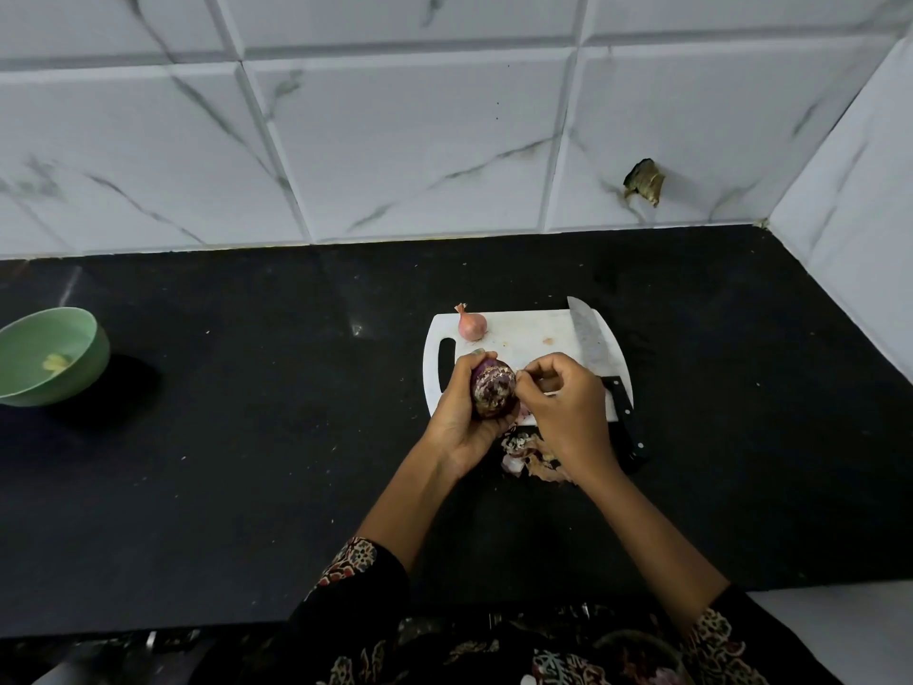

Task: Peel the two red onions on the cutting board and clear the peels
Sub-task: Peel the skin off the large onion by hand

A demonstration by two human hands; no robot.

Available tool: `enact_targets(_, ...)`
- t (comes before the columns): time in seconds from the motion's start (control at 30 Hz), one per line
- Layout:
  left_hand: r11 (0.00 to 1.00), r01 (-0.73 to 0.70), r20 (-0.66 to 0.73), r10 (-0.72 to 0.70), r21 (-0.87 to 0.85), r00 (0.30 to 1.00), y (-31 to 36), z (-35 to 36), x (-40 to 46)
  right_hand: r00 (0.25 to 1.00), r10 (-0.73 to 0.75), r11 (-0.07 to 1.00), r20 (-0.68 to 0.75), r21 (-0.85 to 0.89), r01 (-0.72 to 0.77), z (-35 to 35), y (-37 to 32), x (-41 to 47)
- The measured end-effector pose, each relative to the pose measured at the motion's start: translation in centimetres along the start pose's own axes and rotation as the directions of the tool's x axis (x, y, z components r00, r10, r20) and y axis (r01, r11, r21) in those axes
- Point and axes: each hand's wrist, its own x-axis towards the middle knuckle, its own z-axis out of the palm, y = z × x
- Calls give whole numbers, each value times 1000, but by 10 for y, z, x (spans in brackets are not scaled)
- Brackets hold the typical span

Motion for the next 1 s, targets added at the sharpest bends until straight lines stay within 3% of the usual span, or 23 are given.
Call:
enact_targets(0.13,998,-15,-10,14,-54,1000,5,1,-2,993,105,991,48,-82,-101,-4,18,-1)
enact_targets(0.27,998,-7,-10,6,-57,1000,5,1,-3,981,141,960,132,-259,-103,-10,29,-3)
enact_targets(0.4,998,6,-20,-7,-58,1000,3,2,-3,984,140,925,111,-369,-90,-12,30,-3)
enact_targets(0.53,997,14,-16,-15,-80,1000,3,2,-3,967,154,931,204,-357,-73,-15,27,-1)
enact_targets(0.73,997,-3,-13,2,-78,1000,3,0,0,980,84,950,181,-310,-25,-16,23,2)
enact_targets(0.9,999,-6,11,7,-44,1000,-1,-5,6,983,-92,989,159,-101,108,-14,2,0)
enact_targets(1.0,1000,11,50,-11,-5,999,-2,-7,6,956,-215,970,199,-74,233,-11,-5,-3)
